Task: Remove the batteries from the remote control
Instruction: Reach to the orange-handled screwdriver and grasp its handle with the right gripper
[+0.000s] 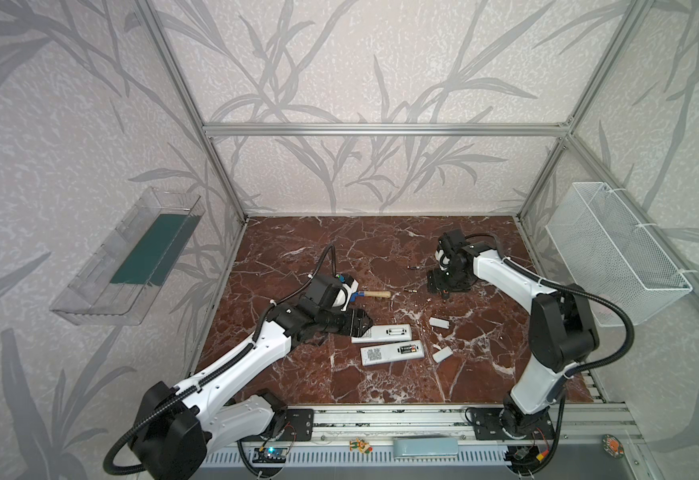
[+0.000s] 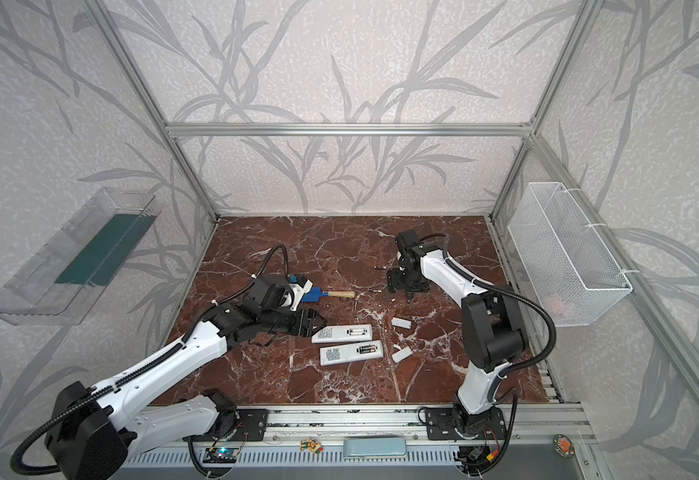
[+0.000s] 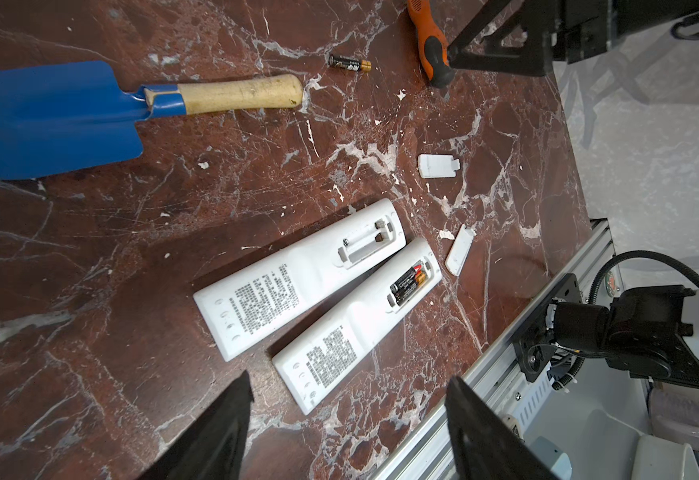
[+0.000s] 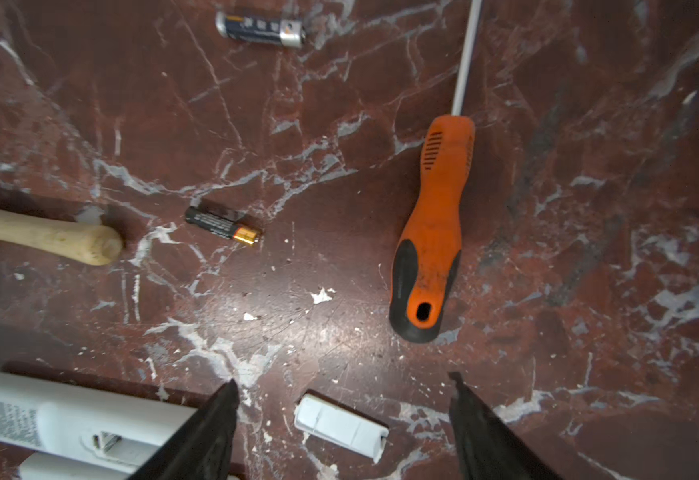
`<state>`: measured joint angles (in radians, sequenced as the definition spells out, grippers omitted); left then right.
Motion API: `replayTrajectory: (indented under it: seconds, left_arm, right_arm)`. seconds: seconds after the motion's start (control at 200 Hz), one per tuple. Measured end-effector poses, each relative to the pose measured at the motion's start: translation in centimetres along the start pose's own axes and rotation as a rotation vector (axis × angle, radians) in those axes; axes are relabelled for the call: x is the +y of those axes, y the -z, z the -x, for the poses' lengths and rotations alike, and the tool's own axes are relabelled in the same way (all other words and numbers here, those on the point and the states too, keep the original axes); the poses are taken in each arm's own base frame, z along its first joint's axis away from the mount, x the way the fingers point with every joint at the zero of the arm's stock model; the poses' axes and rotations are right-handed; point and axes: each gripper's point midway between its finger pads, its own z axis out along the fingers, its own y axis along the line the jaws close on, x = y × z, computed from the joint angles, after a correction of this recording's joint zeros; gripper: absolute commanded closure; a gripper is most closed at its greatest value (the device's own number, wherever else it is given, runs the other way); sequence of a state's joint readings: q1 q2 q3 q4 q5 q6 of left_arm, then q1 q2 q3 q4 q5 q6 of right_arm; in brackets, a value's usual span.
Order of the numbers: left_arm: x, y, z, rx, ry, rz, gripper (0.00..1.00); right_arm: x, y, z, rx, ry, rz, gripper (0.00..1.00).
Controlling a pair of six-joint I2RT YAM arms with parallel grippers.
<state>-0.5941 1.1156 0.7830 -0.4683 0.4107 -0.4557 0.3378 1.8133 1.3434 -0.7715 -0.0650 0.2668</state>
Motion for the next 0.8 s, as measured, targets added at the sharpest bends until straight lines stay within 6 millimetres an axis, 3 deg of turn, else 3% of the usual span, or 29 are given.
replayTrajectory:
  seconds: [0.18, 0.8]
  left_arm:
    - [0.5, -0.2, -0.8, 0.014, 0.014, 0.004, 0.26]
    - [1.0, -1.0, -2.0, 0.032, 0.07, -0.007, 0.27]
  right_arm:
    - [-1.5, -2.3, -0.5, 0.066, 0.01, -0.059, 0.28]
    - [-4.0, -5.1, -0.3, 0.106, -0.025, -0.079, 0.47]
